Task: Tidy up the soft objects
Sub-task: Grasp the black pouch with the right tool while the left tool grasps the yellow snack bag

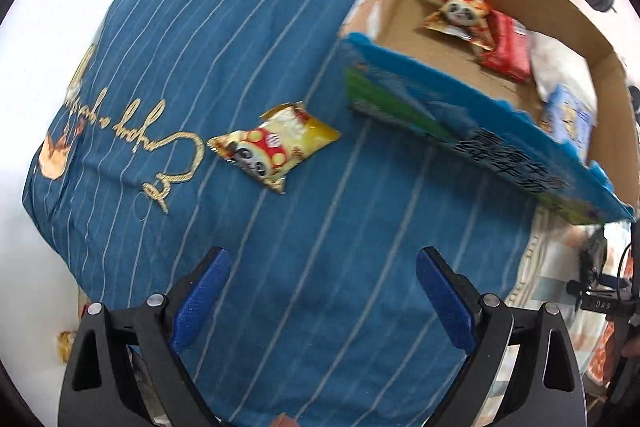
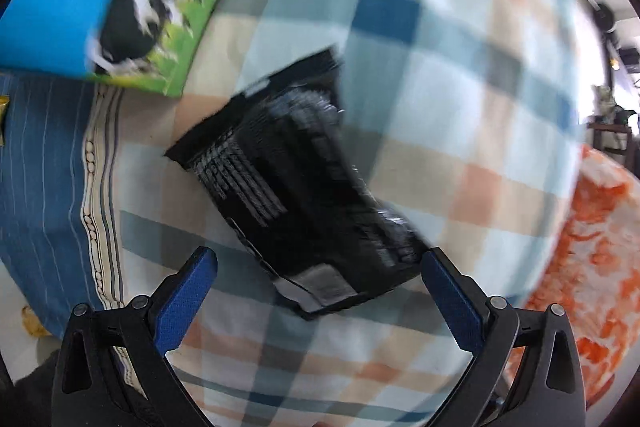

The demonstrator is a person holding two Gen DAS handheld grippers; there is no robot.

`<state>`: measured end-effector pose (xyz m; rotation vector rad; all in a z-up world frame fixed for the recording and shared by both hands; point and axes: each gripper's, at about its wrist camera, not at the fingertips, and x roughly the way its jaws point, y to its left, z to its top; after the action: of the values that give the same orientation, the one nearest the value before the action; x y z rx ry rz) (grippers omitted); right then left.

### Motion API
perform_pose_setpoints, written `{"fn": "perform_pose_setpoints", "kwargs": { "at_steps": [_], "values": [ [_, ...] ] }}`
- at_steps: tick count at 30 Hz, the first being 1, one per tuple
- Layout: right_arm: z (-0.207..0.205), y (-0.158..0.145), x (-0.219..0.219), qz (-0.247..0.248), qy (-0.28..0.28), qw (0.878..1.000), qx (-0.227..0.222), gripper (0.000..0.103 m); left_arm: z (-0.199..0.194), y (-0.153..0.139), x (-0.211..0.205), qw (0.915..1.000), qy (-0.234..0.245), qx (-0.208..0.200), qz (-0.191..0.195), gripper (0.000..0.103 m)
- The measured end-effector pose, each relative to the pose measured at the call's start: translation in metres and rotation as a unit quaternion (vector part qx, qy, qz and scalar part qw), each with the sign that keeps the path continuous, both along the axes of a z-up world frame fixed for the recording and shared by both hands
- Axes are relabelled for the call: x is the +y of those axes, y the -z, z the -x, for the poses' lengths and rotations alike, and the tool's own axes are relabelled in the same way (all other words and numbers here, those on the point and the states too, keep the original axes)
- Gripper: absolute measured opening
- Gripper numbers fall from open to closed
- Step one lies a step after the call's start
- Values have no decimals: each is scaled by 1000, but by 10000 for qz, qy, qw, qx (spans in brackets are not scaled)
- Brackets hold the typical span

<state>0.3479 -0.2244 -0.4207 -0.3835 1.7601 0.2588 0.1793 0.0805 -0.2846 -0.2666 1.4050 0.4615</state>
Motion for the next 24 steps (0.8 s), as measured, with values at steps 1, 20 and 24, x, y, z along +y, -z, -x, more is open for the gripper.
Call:
{"fn": "perform_pose_setpoints", "kwargs": {
  "at_steps": [1, 20, 24],
  "values": [
    [0, 5, 0, 60, 9, 10000, -6, 103, 1, 2, 5, 10000, -41, 36, 4, 95],
    [16, -14, 9, -23, 1014, 9943, 341, 51, -35, 24, 89, 9966, 625, 344, 413, 95],
    [26, -20, 17, -242, 1177, 9911, 575, 51, -50, 37, 100, 9933, 936, 479, 474, 95]
  ]
}}
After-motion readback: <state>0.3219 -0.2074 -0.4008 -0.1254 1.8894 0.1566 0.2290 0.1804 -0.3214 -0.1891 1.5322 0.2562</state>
